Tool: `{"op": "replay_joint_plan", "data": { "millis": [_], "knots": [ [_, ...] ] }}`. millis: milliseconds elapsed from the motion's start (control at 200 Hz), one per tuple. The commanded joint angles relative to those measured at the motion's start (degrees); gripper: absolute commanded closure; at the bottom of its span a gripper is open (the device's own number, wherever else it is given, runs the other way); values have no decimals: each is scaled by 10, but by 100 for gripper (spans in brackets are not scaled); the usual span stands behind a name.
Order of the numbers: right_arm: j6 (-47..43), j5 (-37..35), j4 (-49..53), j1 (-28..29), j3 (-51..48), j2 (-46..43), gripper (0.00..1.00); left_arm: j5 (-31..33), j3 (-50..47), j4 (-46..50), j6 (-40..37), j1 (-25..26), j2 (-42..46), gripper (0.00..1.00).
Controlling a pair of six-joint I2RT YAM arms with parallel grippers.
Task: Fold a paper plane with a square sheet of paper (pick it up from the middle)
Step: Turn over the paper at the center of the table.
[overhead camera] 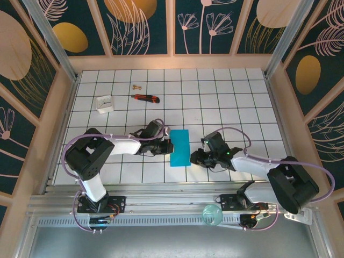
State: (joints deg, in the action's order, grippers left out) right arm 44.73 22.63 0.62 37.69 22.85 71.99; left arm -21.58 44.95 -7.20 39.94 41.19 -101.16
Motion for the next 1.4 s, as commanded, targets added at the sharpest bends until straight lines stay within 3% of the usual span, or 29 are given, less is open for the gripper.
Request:
{"op": "replay_joint_plan", "data": {
  "millis": [0, 480, 841, 966, 1151, 1236, 1391],
  "knots": [
    [42, -19, -29, 11, -11, -6, 72, 13, -17, 11, -14, -1, -19, 100],
    [70, -14, -93, 38, -22, 43, 71, 15, -25, 16, -20, -1, -15, 100],
    [86, -9, -153, 36, -43, 20, 72, 14, -24, 22, -24, -1, -11, 100],
    [102, -13, -175, 36, -54, 14, 77, 14, -25, 24, -24, -1, -11, 100],
    [113, -33, -165, 36, -55, 1, 95, 15, -22, 25, -22, -1, -6, 100],
    [118, -33, -155, 35, -48, -5, 100, 8, -19, 14, -16, 0, 8, 90],
    [159, -22, -135, 33, -26, -35, 100, -2, -52, -71, -5, 0, 85, 63]
  ]
}}
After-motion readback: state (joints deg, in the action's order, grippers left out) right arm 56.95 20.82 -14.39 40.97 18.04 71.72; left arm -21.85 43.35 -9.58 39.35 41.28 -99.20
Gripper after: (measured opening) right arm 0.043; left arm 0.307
